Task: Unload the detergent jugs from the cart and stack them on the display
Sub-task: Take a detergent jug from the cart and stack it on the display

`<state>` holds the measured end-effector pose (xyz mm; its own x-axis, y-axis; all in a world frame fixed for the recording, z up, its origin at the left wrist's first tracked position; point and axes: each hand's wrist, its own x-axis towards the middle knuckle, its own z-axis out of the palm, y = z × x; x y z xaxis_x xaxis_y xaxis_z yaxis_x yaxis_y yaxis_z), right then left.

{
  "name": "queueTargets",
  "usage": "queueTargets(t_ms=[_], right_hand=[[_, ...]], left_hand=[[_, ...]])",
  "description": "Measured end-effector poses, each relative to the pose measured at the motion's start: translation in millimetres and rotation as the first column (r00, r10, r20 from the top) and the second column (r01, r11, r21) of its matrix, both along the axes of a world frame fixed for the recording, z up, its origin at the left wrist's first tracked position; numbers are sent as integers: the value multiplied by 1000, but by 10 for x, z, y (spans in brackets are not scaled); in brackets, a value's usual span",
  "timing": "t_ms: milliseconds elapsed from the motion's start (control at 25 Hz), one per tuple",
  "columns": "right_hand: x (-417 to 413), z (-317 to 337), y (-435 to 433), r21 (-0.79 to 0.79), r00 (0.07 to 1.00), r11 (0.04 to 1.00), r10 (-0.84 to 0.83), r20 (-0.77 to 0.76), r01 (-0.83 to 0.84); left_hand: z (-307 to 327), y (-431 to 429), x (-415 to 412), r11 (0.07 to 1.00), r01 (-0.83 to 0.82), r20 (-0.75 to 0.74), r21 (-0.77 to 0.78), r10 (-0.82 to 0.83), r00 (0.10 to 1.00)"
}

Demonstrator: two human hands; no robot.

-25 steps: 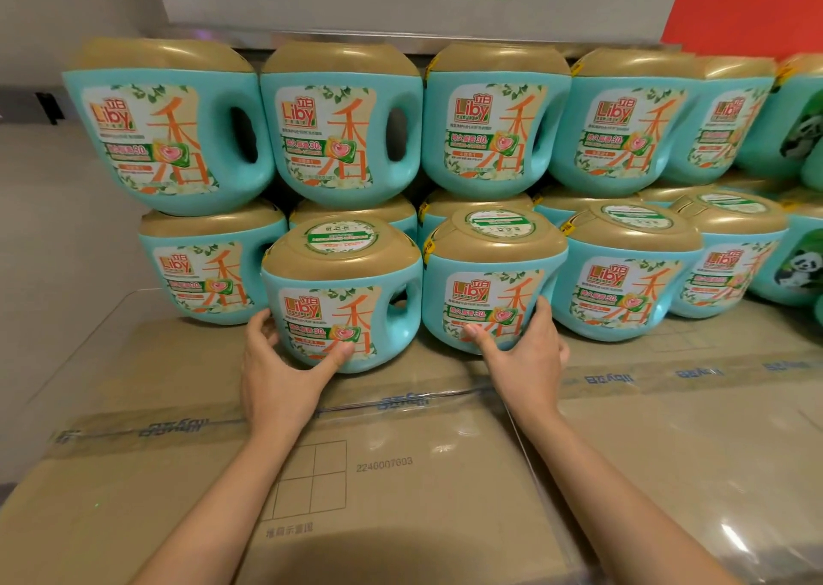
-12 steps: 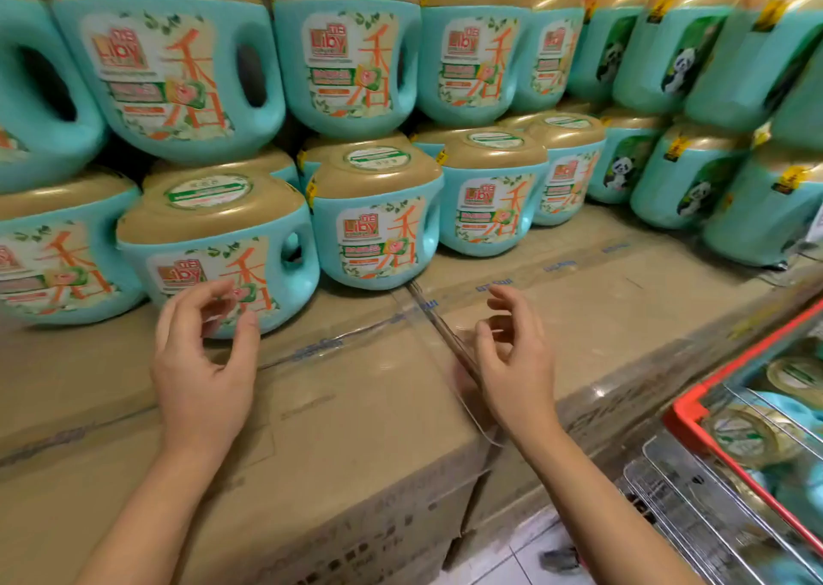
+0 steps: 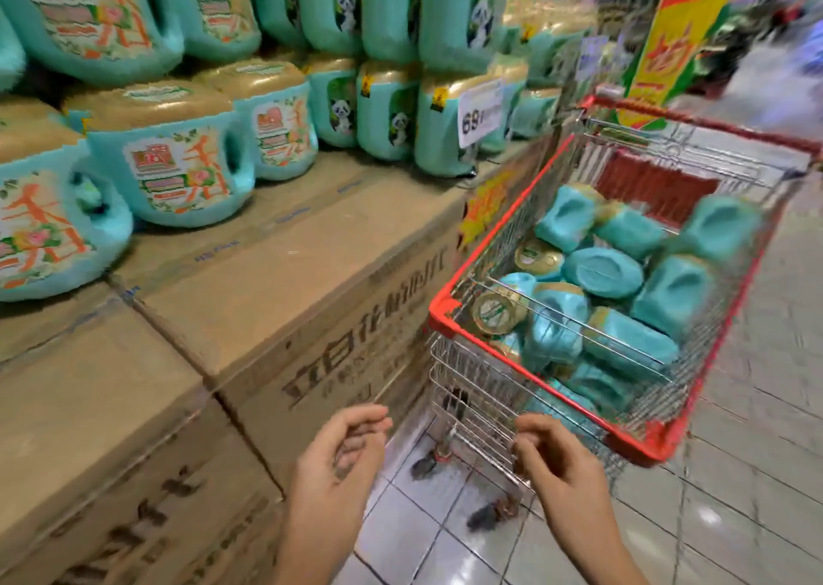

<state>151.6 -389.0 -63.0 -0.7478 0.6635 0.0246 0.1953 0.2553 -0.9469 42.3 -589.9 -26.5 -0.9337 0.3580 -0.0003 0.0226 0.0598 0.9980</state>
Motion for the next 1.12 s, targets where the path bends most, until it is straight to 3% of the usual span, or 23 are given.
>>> queueTargets(t_ms=[120,440,920,1120], right_hand=[[452,-33,791,-38,996,996,-86,17,86],[1023,18,2665,-36,985,985,-165,55,167],[-106,219,5202,-45,940,939,-342,1,342],[-588,328,6095,-83,911,909,-411,-40,407]], left_hand=[[-191,826,302,993,111,74,-35,-108,991],[-430,2751,782,986,167,209,-2,-163,964],[-130,5468,-549,968,242,143,-69,-230,963],[-81,6838,-1067,889,427,53,-164,-424,904]])
